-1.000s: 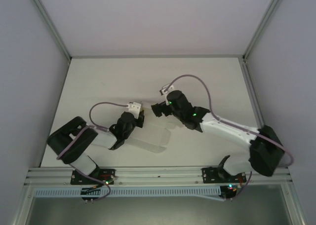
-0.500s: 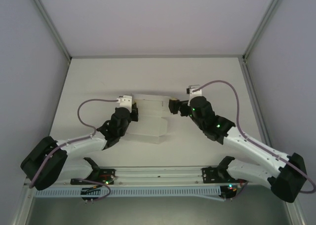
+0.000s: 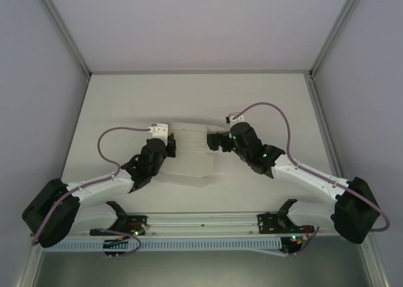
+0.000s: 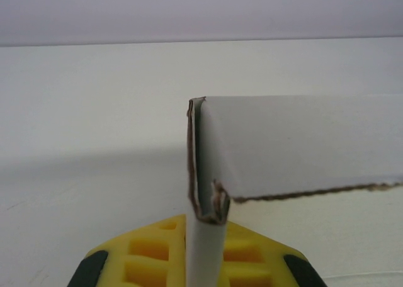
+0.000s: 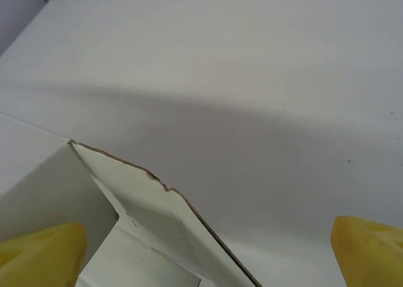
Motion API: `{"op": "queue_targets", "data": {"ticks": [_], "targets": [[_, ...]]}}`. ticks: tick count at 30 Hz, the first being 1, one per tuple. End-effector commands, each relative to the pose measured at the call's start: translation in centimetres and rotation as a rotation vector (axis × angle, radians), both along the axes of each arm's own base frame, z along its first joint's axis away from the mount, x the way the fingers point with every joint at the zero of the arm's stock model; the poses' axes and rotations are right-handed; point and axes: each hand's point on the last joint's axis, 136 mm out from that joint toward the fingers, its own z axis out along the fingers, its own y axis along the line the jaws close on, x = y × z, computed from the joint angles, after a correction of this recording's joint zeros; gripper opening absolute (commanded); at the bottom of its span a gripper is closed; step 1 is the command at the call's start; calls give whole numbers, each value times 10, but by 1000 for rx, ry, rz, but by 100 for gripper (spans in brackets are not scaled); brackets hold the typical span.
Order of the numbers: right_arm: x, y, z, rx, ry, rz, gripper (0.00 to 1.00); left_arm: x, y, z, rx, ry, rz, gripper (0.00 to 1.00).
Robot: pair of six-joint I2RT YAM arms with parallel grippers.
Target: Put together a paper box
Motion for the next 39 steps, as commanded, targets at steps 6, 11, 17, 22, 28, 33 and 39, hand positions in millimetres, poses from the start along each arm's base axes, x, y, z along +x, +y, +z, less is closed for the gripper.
{"op": "queue_targets", "data": {"ticks": [6, 11, 17, 22, 28, 33, 39], "targets": [[8, 17, 20, 158, -116, 33, 100, -11, -18, 16, -138, 3, -86, 0], [14, 14, 32, 273, -196, -16, 100, -14, -19, 21, -175, 1, -94, 0], [7, 17, 35, 296, -198, 26, 100, -14, -14, 26, -219, 3, -59, 0], [-1, 7, 28, 233, -137, 17, 100, -7, 3, 24, -192, 13, 56, 0], [-7, -29, 7, 102, -37, -121, 100, -3, 12, 31, -190, 13, 117, 0], [-17, -46, -4, 46, -11, -146, 100, -3, 16, 37, -185, 8, 136, 0], [-19, -57, -19, -15, 27, -165, 100, -6, 19, 43, -186, -6, 129, 0]]}}
